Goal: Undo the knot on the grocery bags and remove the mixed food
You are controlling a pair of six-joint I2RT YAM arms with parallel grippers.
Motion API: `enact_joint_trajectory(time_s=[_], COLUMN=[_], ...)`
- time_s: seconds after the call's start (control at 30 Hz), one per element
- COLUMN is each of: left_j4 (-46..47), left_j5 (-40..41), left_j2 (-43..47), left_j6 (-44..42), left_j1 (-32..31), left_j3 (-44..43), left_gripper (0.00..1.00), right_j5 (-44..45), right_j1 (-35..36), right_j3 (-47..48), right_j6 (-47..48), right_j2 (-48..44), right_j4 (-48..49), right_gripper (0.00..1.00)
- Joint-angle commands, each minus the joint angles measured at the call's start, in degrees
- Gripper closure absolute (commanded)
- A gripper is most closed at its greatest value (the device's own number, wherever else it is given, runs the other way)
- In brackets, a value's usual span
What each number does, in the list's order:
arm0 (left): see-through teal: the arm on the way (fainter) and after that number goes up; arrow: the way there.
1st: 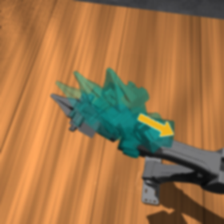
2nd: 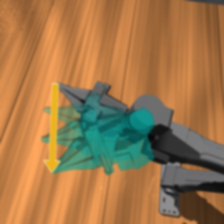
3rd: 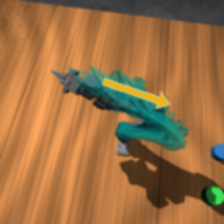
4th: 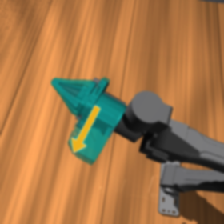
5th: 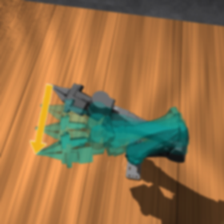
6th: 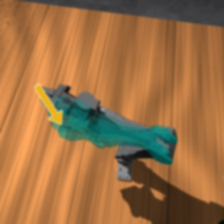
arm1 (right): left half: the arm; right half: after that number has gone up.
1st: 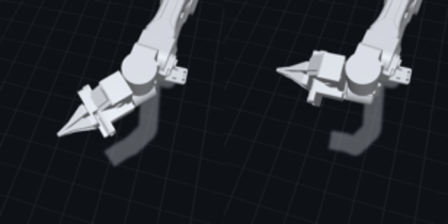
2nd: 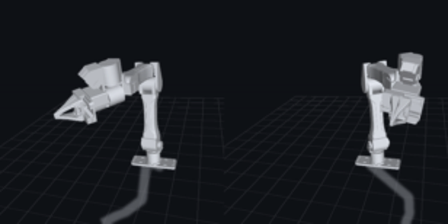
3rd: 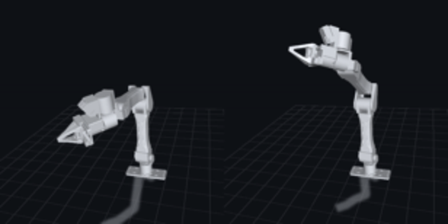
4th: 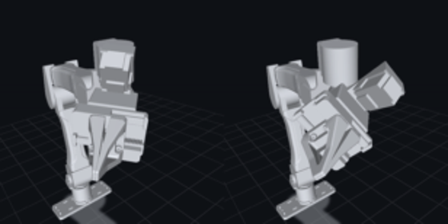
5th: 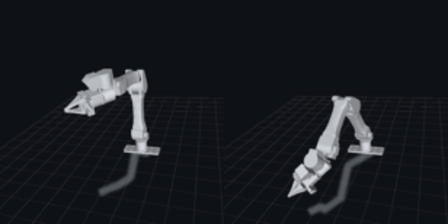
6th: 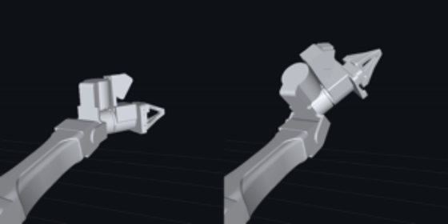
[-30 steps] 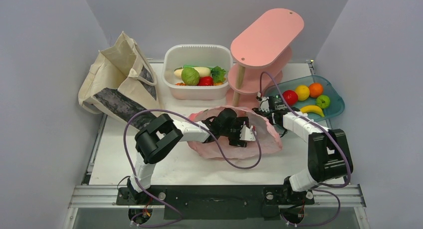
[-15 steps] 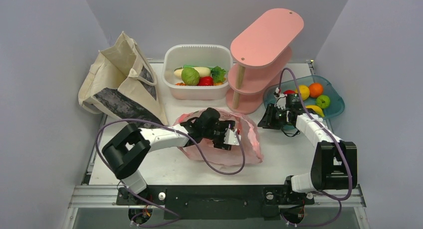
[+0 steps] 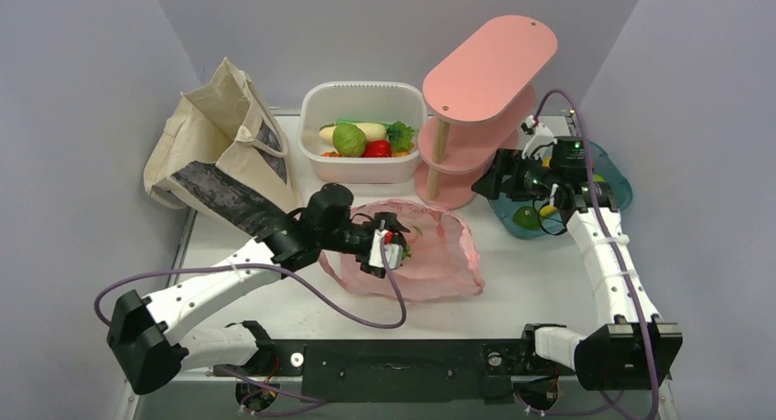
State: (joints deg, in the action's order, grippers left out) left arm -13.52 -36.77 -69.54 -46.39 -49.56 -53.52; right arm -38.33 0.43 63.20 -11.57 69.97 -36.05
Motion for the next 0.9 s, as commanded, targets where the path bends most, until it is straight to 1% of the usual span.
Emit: enact_joint_trajectory(time_s=[0.0, 0.1, 0.13, 0.2, 0.23, 0.33, 0.37, 0.43, 0.57, 0.7, 0.87], left_j4=[-7.33, -7.97, -7.74, -6.42, -5.72, -3.13, -2.72, -1.08, 1.61, 3.65, 5.19], left_j5=[-1.32, 0.07, 0.59, 0.79, 0.79, -0.05, -0.51, -0.65, -0.64, 0.25, 0.55], left_j2=[7.25, 8.90, 8.87, 8.10, 7.71, 5.21, 4.76, 3.80, 1.82, 0.37, -0.86], left_j6=[0.22, 1.13, 1.44, 2.41, 2.87, 4.31, 4.30, 3.90, 2.73, 1.38, 0.12], left_j1=[2.69, 3.42, 3.46, 3.48, 3.50, 3.31, 2.97, 2.13, 0.13, -1.56, -2.53], left_j3=[-5.98, -9.50, -11.52, -14.65, -16.70, -20.41, -21.68, -22.69, -24.12, -25.01, -26.45], left_gripper=[0.38, 0.37, 0.37, 0.36, 0.36, 0.35, 0.35, 0.35, 0.34, 0.34, 0.34], right_j5=[-3.25, -7.22, -9.58, -12.52, -13.11, -13.39, -13.33, -13.68, -15.87, -16.72, -16.79], right_j1=[-0.20, 0.29, 0.50, 2.21, 4.32, 10.31, 12.96, 15.49, 18.26, 22.56, 27.77], right_j3=[6.72, 9.59, 10.68, 11.41, 11.51, 11.22, 11.15, 12.07, 15.04, 18.01, 16.30], right_j6=[1.14, -2.33, -5.28, -9.33, -10.79, -11.28, -10.95, -9.19, -8.69, -8.10, -7.64], right_j2=[-5.49, -7.98, -8.73, -10.09, -10.63, -13.28, -13.59, -13.59, -12.16, -10.29, -9.29], right_j4=[-2.89, -0.02, 1.01, 4.75, 6.69, 8.89, 8.94, 7.13, 6.40, 6.29, 6.34], right_gripper=[0.16, 0.14, 0.14, 0.13, 0.13, 0.12, 0.11, 0.11, 0.10, 0.09, 0.09])
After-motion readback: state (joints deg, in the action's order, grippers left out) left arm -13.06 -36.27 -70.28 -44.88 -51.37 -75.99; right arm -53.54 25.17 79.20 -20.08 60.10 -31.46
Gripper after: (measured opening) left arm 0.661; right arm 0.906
